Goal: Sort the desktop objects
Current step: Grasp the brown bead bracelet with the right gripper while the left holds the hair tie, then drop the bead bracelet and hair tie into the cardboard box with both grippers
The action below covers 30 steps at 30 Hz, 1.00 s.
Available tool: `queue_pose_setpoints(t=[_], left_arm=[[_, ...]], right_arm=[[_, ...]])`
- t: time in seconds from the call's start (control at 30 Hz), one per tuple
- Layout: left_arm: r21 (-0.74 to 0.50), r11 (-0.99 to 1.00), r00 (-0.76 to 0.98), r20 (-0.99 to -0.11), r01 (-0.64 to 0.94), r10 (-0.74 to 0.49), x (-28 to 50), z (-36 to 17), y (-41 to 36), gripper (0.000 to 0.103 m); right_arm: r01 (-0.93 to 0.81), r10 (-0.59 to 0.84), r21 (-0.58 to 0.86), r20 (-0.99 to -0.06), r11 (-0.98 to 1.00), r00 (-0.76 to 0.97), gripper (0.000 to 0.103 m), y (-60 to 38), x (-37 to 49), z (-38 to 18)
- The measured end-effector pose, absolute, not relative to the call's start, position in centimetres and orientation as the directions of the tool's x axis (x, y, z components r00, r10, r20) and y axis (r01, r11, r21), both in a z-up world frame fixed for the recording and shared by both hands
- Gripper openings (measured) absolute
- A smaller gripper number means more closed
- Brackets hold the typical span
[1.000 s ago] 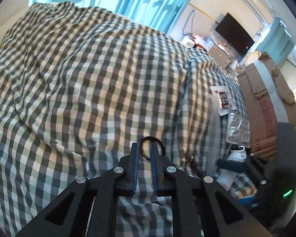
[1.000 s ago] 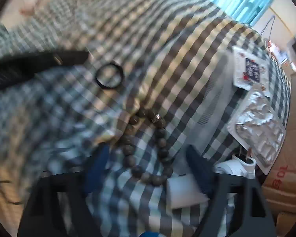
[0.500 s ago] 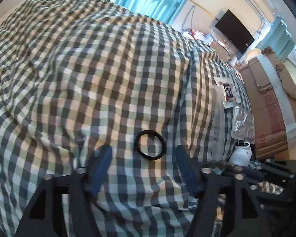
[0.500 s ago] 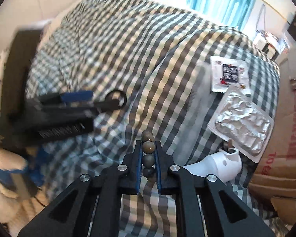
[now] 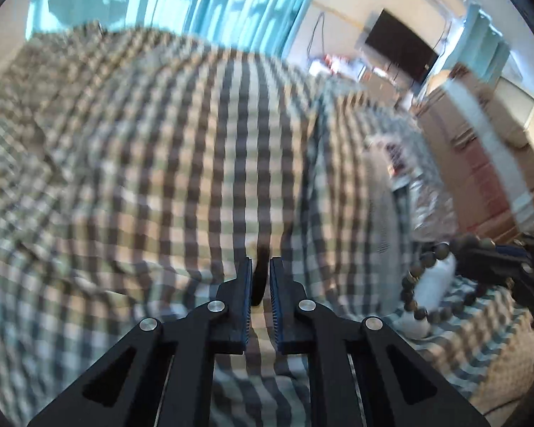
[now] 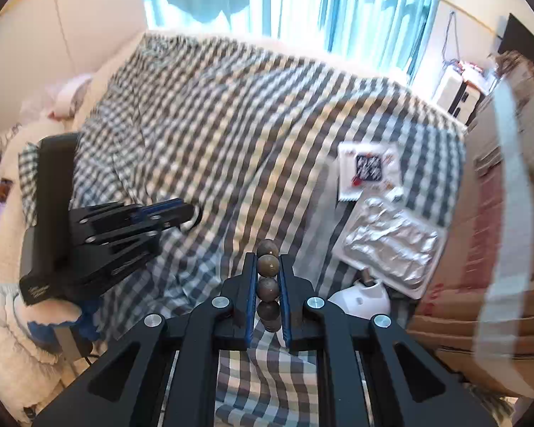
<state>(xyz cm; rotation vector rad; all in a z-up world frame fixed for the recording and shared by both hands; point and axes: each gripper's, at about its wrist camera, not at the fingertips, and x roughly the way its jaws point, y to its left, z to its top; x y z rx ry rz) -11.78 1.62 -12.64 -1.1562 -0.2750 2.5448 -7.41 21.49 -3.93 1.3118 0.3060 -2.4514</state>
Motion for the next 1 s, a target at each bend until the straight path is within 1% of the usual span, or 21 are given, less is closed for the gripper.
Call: queue_pose_setpoints(t=[0.07, 0.13, 0.23, 0.33, 0.4, 0.43, 0.47, 0.53, 0.57, 0.6, 0.63, 0.7, 0.8, 0.83, 0.87, 0.9, 0.93, 0.97, 1.0], left_arm=[[-0.318, -0.916, -0.652, -0.646, -0.244, 0.397, -10.5, -10.5, 1.3, 0.011], [-0.339, -0.894, -0.684, -0.579, -0.294, 0.444, -9.1, -7.8, 1.3, 0.010], [-0.283, -0.902, -0.706, -0.562, -0.325, 0.431, -8.0, -5.6, 1.9, 0.010], [-0.284, -0.890, -0.710, -0.536, -0.358, 0.457, -6.8, -3.8, 2.9, 0.010], [-0.248, -0.891, -0.709, -0.540, -0.381, 0.454, -5.6, -3.0, 3.5, 0.011], [-0.206, -0.903, -0.719, -0.550, -0.377, 0.426, -5.2, -2.7, 3.7, 0.011], [-0.173, -0.915, -0.729, -0.559, -0.365, 0.396, -5.4, -2.6, 3.9, 0.015], [-0.108, -0.940, -0.740, -0.590, -0.324, 0.322, -6.0, -3.7, 4.6, 0.040], [-0.101, -0.944, -0.736, -0.603, -0.315, 0.310, -6.4, -4.7, 4.1, 0.067], [-0.097, -0.951, -0.726, -0.625, -0.293, 0.287, -7.0, -6.1, 4.1, 0.074], [-0.095, -0.955, -0.718, -0.640, -0.279, 0.274, -7.6, -7.2, 3.7, 0.074], [-0.090, -0.967, -0.672, -0.704, -0.238, 0.231, -9.7, -10.2, 3.6, 0.074], [-0.111, -0.975, -0.601, -0.772, -0.192, 0.206, -12.2, -13.1, 2.7, 0.073], [-0.117, -0.978, -0.566, -0.801, -0.170, 0.194, -13.4, -14.3, 2.5, 0.073], [-0.132, -0.979, -0.538, -0.820, -0.158, 0.197, -14.3, -15.2, 2.3, 0.061], [-0.143, -0.978, -0.515, -0.834, -0.150, 0.201, -15.2, -16.0, 2.1, 0.039], [-0.154, -0.976, -0.515, -0.830, -0.156, 0.213, -15.4, -16.1, 1.9, 0.029], [-0.201, -0.964, -0.503, -0.824, -0.175, 0.263, -15.5, -15.9, 1.6, 0.006], [-0.269, -0.946, -0.491, -0.808, -0.184, 0.325, -15.3, -15.4, 1.1, 0.005]], right_arm=[[0.390, -0.210, -0.023, -0.812, -0.921, -0.545, 0.011, 21.7, -7.0, -2.2], [0.393, -0.233, -0.014, -0.786, -0.920, -0.573, 0.011, 22.1, -6.2, 0.0], [0.384, -0.261, 0.004, -0.741, -0.923, -0.619, 0.011, 23.1, -5.0, 2.9], [0.385, -0.284, 0.012, -0.697, -0.923, -0.658, 0.011, 24.1, -3.8, 5.8], [0.378, -0.296, 0.024, -0.669, -0.925, -0.681, 0.011, 25.0, -3.2, 7.2], [0.375, -0.300, 0.030, -0.662, -0.926, -0.687, 0.011, 25.3, -3.0, 7.6], [0.373, -0.302, 0.034, -0.656, -0.927, -0.691, 0.011, 25.6, -2.9, 7.8], [0.373, -0.303, 0.035, -0.654, -0.927, -0.693, 0.011, 25.9, -2.5, 7.8], [0.372, -0.300, 0.031, -0.656, -0.928, -0.693, 0.011, 26.0, -2.5, 7.7], [0.373, -0.297, 0.026, -0.658, -0.928, -0.692, 0.011, 26.0, -2.4, 7.6], [0.375, -0.292, 0.018, -0.661, -0.927, -0.691, 0.011, 26.0, -2.3, 7.6], [0.371, -0.276, -0.003, -0.662, -0.929, -0.697, 0.011, 26.0, -2.3, 7.7], [0.363, -0.265, -0.015, -0.652, -0.932, -0.710, 0.011, 26.9, -2.3, 8.2], [0.360, -0.264, -0.017, -0.649, -0.933, -0.713, 0.011, 27.6, -2.2, 8.4], [0.354, -0.260, -0.017, -0.645, -0.935, -0.719, 0.011, 28.1, -2.3, 8.7], [0.346, -0.259, -0.012, -0.640, -0.938, -0.724, 0.011, 28.5, -2.4, 8.9], [0.342, -0.262, -0.003, -0.637, -0.940, -0.725, 0.011, 29.1, -2.5, 9.2], [0.336, -0.260, 0.000, -0.632, -0.942, -0.730, 0.011, 29.4, -2.5, 9.4], [0.330, -0.258, 0.001, -0.627, -0.944, -0.736, 0.011, 29.8, -2.5, 9.7]])
